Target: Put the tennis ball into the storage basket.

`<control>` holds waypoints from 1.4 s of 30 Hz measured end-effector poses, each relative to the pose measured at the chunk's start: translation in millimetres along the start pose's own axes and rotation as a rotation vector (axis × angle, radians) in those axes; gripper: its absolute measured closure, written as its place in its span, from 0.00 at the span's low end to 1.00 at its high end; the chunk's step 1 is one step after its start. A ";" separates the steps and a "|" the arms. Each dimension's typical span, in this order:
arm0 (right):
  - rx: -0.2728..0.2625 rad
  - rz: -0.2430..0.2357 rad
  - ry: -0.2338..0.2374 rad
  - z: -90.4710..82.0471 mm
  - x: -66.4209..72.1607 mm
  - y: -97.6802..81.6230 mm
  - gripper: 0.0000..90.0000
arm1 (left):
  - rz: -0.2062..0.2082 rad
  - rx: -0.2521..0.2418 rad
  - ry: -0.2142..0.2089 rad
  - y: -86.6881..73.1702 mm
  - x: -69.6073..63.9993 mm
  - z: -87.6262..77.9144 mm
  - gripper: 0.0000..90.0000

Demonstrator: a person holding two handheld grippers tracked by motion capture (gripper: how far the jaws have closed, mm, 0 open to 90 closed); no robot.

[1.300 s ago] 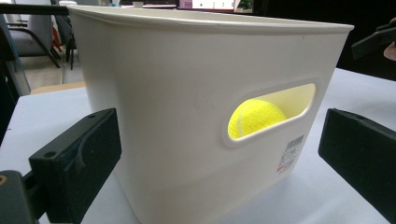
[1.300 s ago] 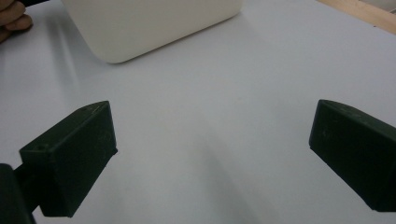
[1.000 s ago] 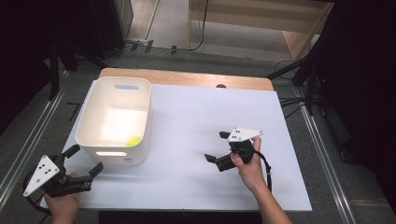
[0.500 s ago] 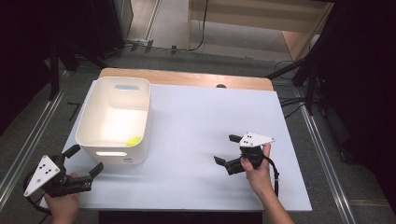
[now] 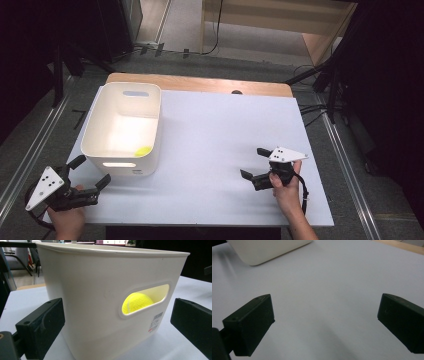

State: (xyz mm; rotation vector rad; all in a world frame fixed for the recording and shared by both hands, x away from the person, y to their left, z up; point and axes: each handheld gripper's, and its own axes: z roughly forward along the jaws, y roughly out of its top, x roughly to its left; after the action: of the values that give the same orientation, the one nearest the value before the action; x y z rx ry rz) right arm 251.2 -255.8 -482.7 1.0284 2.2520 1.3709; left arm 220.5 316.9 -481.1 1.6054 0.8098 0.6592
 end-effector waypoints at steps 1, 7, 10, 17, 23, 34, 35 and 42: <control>-0.001 0.007 -0.001 -1.2 -0.8 -1.5 0.00 | 0.001 0.003 0.002 0.1 -0.1 -0.1 0.00; -0.001 0.021 -0.018 -9.4 -5.6 -9.8 0.00 | -0.001 0.002 0.002 0.0 -0.1 0.1 0.00; -0.005 0.031 -0.032 -14.7 -8.5 -14.2 0.00 | 0.000 0.004 0.003 0.1 -0.3 0.0 0.00; -0.011 0.057 -0.058 -24.3 -14.0 -22.1 0.00 | 0.000 0.001 0.001 0.0 0.1 -0.1 0.00; -0.022 0.077 -0.075 -33.8 -18.9 -30.4 0.00 | 0.000 0.004 0.003 0.1 -0.2 -0.1 0.00; -0.047 0.106 -0.102 -51.8 -23.8 -45.7 0.00 | -0.001 0.001 -0.001 0.1 -0.3 0.2 0.00; -0.051 0.105 -0.102 -53.3 -24.1 -47.2 0.00 | -0.002 0.001 -0.001 0.1 -0.2 0.1 0.00; -0.093 0.139 -0.132 -70.0 -29.5 -55.0 0.00 | -0.003 -0.001 -0.003 0.3 0.4 -0.1 0.00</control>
State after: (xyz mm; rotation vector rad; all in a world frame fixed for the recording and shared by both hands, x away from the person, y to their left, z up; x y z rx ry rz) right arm 207.7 -337.4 -498.6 1.2255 2.0356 1.4043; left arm 220.7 317.3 -480.8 1.6034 0.8099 0.6547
